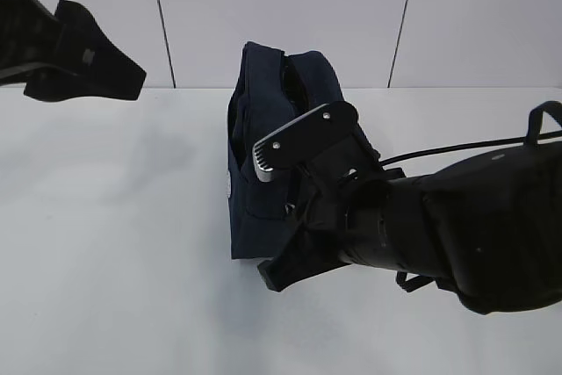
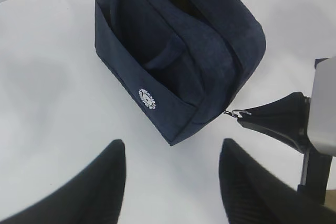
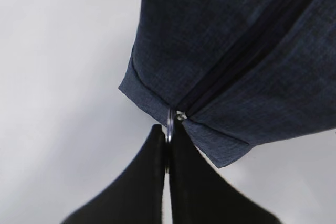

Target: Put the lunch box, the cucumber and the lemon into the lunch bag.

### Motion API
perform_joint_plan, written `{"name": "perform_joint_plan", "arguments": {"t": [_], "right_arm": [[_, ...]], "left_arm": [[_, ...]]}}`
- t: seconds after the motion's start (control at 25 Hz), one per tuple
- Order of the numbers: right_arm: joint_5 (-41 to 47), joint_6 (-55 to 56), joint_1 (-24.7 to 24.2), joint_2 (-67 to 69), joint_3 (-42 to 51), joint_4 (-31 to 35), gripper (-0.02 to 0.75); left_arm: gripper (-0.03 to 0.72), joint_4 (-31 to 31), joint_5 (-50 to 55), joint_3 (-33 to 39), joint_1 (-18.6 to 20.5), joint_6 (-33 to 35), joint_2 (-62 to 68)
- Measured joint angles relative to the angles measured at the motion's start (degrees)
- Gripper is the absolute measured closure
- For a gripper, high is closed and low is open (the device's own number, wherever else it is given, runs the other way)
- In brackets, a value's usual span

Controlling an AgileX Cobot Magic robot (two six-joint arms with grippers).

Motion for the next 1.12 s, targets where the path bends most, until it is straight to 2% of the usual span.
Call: {"name": "perform_joint_plan", "arguments": {"t": [0.64, 1.12], "right_arm": [[-0.04, -0.35, 0.00, 0.00, 0.00, 0.00, 0.717], [0.78, -0.35, 0.00, 1.62, -0.09, 0.00, 0.717]], "left_arm": [[0.297, 0.00, 1.34, 0.00, 0.00, 0.00, 0.00], [0.332, 0.00, 1.37, 0.00, 0.00, 0.00, 0.00]]}}
